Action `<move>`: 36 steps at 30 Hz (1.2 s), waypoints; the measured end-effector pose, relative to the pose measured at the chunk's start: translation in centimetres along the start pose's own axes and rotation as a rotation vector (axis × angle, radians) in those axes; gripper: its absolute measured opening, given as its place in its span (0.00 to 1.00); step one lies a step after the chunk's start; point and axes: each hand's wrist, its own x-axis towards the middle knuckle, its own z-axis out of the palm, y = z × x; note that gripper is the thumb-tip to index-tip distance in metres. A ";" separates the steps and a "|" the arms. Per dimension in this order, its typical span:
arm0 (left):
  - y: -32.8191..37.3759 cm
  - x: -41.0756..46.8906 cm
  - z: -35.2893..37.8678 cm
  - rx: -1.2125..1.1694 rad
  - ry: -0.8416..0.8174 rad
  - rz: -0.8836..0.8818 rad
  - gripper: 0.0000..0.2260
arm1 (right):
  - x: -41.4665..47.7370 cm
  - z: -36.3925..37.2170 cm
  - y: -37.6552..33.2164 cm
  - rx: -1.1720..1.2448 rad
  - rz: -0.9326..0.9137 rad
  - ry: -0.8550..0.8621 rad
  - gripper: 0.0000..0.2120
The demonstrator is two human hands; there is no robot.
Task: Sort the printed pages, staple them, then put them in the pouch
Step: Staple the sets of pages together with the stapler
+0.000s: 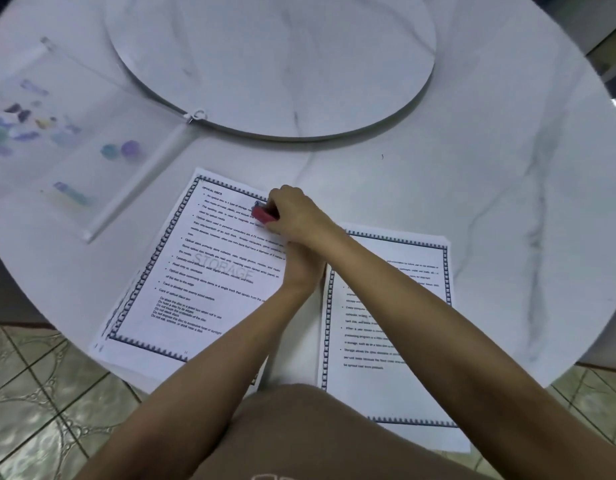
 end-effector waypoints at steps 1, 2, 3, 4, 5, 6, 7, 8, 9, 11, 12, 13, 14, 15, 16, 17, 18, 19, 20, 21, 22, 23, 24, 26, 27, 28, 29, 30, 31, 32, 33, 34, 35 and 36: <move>-0.2 0.4 0.3 -0.037 0.023 -0.024 0.12 | -0.4 -0.6 0.5 0.119 0.001 -0.003 0.14; 0.1 0.6 0.1 -0.114 0.050 -0.051 0.10 | -0.9 -1.2 1.0 0.243 -0.001 -0.005 0.14; 0.4 0.7 -0.1 -0.150 0.057 -0.048 0.10 | -1.6 -1.9 1.6 0.357 -0.007 0.002 0.14; 0.9 0.6 -0.4 -0.198 0.052 -0.051 0.09 | -2.3 -2.4 2.3 0.460 -0.010 0.020 0.14; 1.2 0.4 -0.6 -0.227 0.040 -0.051 0.08 | -3.0 -3.0 3.2 0.552 -0.008 0.047 0.13; 1.2 0.2 -0.6 -0.259 0.037 -0.038 0.07 | -3.6 -3.5 4.3 0.633 0.001 0.077 0.13; 0.9 0.1 -0.4 -0.293 0.037 -0.033 0.06 | -4.2 -4.0 5.5 0.697 0.011 0.107 0.13; 0.7 0.1 -0.3 -0.328 0.036 -0.031 0.05 | -4.7 -4.5 6.9 0.741 0.020 0.134 0.13; 0.7 0.0 -0.1 -0.361 0.034 -0.032 0.04 | -5.1 -5.0 8.2 0.769 0.029 0.150 0.13; 0.4 0.1 0.1 -0.401 0.037 -0.038 0.04 | -5.8 -5.8 10.2 0.806 0.058 0.130 0.14; 0.3 0.0 0.2 -0.401 0.041 -0.046 0.04 | -6.0 -5.9 10.9 0.813 0.071 0.098 0.14; 0.3 0.0 0.2 -0.405 0.045 -0.050 0.04 | -6.1 -5.9 11.3 0.818 0.078 0.062 0.14; 0.4 -0.1 0.2 -0.402 0.046 -0.050 0.04 | -6.1 -5.7 11.6 0.826 0.082 0.028 0.14; 0.4 -0.1 0.2 -0.410 0.049 -0.045 0.04 | -6.2 -5.4 11.8 0.830 0.086 0.001 0.15; 0.5 -0.1 0.2 -0.411 0.051 -0.048 0.04 | -6.2 -5.1 12.0 0.834 0.087 -0.015 0.15; 0.5 -0.1 0.3 -0.416 0.054 -0.049 0.04 | -6.1 -4.8 12.1 0.840 0.086 -0.022 0.16; 0.5 -0.2 0.2 -0.419 0.053 -0.051 0.04 | -6.1 -4.5 12.2 0.850 0.084 -0.024 0.16; 0.4 -0.2 0.3 -0.428 0.053 -0.047 0.04 | -6.1 -4.4 12.3 0.854 0.082 -0.021 0.16; 0.5 -0.3 0.3 -0.429 0.059 -0.049 0.04 | -6.0 -4.4 12.3 0.857 0.081 -0.015 0.16; 0.5 -0.3 0.3 -0.432 0.067 -0.050 0.04 | -5.9 -4.4 12.4 0.857 0.077 -0.004 0.15; 0.6 -0.4 0.4 -0.433 0.074 -0.052 0.05 | -5.8 -4.4 12.4 0.858 0.071 0.007 0.15; 0.6 -0.4 0.4 -0.439 0.080 -0.050 0.04 | -5.7 -4.5 12.4 0.858 0.065 0.010 0.14; 0.7 -0.5 0.5 -0.438 0.085 -0.044 0.04 | -5.6 -4.4 12.5 0.853 0.060 0.003 0.14; 0.7 -0.6 0.5 -0.421 0.096 -0.009 0.02 | -5.5 -4.2 12.6 0.821 0.061 -0.039 0.13; 0.6 -0.6 0.6 -0.402 0.101 0.013 0.02 | -5.5 -4.0 12.6 0.806 0.061 -0.067 0.13; 0.7 -0.6 0.6 -0.383 0.105 0.028 0.02 | -5.5 -3.8 12.7 0.800 0.062 -0.090 0.13; 0.6 -0.6 0.6 -0.371 0.107 0.032 0.03 | -5.5 -3.7 12.7 0.805 0.063 -0.103 0.13; 0.6 -0.6 0.5 -0.366 0.108 0.030 0.03 | -5.6 -3.6 12.7 0.815 0.063 -0.106 0.13; 0.6 -0.5 0.5 -0.360 0.107 0.026 0.03 | -5.8 -3.6 12.8 0.826 0.061 -0.102 0.13; 0.7 -0.5 0.4 -0.350 0.106 0.022 0.03 | -5.9 -3.6 12.8 0.833 0.059 -0.097 0.14; 0.8 -0.5 0.4 -0.341 0.102 0.021 0.03 | -5.9 -3.6 12.8 0.832 0.058 -0.097 0.15; 0.8 -0.5 0.3 -0.335 0.097 0.020 0.03 | -6.0 -3.5 12.7 0.821 0.061 -0.101 0.16; 1.0 -0.5 0.2 -0.333 0.090 0.019 0.03 | -6.0 -3.4 12.7 0.805 0.064 -0.104 0.18; 1.1 -0.5 0.2 -0.332 0.083 0.018 0.03 | -6.0 -3.2 12.7 0.791 0.068 -0.100 0.20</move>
